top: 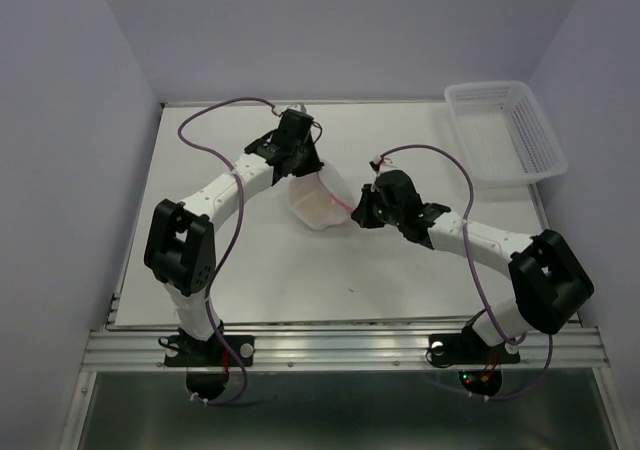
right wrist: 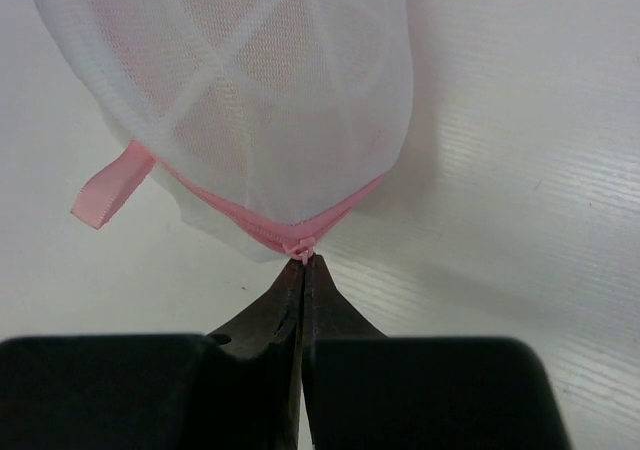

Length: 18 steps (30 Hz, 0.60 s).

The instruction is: Unzip the laundry bag and remove the bra

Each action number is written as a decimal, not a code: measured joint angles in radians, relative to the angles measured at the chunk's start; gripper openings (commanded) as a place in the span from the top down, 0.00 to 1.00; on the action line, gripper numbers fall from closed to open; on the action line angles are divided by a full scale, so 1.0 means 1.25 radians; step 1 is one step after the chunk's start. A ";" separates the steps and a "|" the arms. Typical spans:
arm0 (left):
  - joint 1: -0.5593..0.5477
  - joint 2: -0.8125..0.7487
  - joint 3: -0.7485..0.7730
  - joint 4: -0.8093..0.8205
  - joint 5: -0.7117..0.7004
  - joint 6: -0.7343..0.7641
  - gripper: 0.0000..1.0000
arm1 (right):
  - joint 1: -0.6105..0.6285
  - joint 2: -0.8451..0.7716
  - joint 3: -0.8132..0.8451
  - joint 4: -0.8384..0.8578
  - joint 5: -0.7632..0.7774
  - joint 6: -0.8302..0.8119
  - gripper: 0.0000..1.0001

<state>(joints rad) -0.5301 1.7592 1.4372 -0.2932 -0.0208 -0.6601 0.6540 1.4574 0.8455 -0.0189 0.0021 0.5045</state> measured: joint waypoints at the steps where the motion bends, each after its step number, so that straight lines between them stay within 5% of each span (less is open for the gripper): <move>1: 0.000 0.002 0.012 -0.016 -0.002 0.012 0.56 | 0.000 0.012 0.007 0.000 -0.009 -0.004 0.99; 2: 0.000 0.004 0.022 -0.023 -0.002 0.026 0.31 | 0.000 0.019 0.011 0.002 -0.015 -0.007 0.99; 3: 0.000 0.005 0.029 -0.024 -0.006 0.036 0.18 | 0.000 0.023 0.015 -0.002 -0.020 -0.010 0.99; 5: 0.005 0.005 0.042 -0.022 -0.014 0.055 0.06 | 0.000 0.025 0.019 -0.018 -0.030 -0.016 0.99; 18: -0.013 -0.159 -0.037 -0.054 0.021 0.058 0.05 | 0.008 0.024 0.031 -0.014 -0.056 0.005 0.99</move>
<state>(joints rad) -0.5465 1.5604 1.3911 -0.3611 0.0055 -0.5880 0.6640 1.4872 0.8845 -0.0368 -0.0673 0.5106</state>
